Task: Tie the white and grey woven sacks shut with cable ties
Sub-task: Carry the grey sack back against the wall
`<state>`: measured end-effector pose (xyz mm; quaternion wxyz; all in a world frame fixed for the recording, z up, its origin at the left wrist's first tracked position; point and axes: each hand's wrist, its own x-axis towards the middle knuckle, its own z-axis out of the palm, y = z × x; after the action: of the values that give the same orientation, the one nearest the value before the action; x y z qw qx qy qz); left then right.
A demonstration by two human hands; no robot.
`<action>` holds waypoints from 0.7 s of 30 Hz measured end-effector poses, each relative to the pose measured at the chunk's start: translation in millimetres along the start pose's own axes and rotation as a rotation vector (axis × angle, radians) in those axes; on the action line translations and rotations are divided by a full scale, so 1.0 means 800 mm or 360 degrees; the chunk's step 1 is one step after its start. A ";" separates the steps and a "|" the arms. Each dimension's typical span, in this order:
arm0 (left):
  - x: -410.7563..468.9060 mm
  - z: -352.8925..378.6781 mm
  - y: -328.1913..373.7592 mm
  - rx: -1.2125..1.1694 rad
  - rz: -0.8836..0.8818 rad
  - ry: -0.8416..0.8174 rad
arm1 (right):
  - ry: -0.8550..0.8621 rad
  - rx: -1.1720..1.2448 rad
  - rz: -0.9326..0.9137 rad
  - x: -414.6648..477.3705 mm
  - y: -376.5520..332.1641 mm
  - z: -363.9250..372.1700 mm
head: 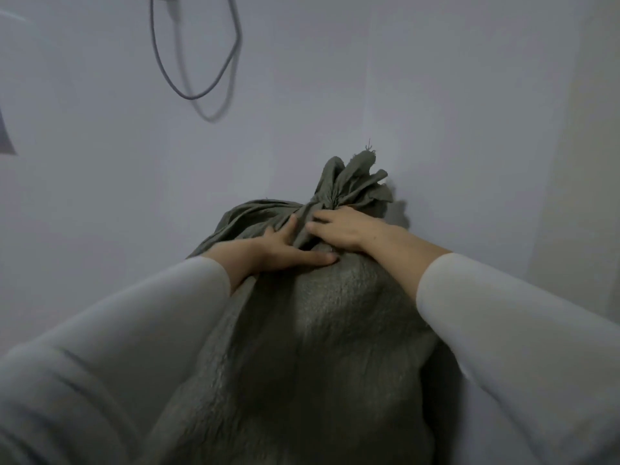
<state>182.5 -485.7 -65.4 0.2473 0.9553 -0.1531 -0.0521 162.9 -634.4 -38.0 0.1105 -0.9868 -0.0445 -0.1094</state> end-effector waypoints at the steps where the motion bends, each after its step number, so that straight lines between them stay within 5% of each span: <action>1: -0.004 -0.005 -0.007 -0.0024 0.0005 0.0028 | -0.0083 0.0064 -0.0059 -0.009 -0.007 -0.004; 6: -0.021 -0.004 -0.040 0.0423 -0.0250 0.0036 | -0.0372 -0.0178 -0.0038 -0.033 -0.017 0.005; 10: -0.007 0.007 -0.052 0.0036 -0.0165 -0.0126 | -0.0322 -0.0172 0.0020 -0.013 -0.005 0.024; 21: 0.024 0.018 -0.057 0.0020 -0.0167 -0.0123 | -0.0267 -0.0245 0.0020 0.006 0.003 0.037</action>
<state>210.2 -460.3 -100.8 0.2323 0.9609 -0.1124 -0.1008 174.3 -629.7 -65.9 0.0308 -0.9983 -0.0391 -0.0288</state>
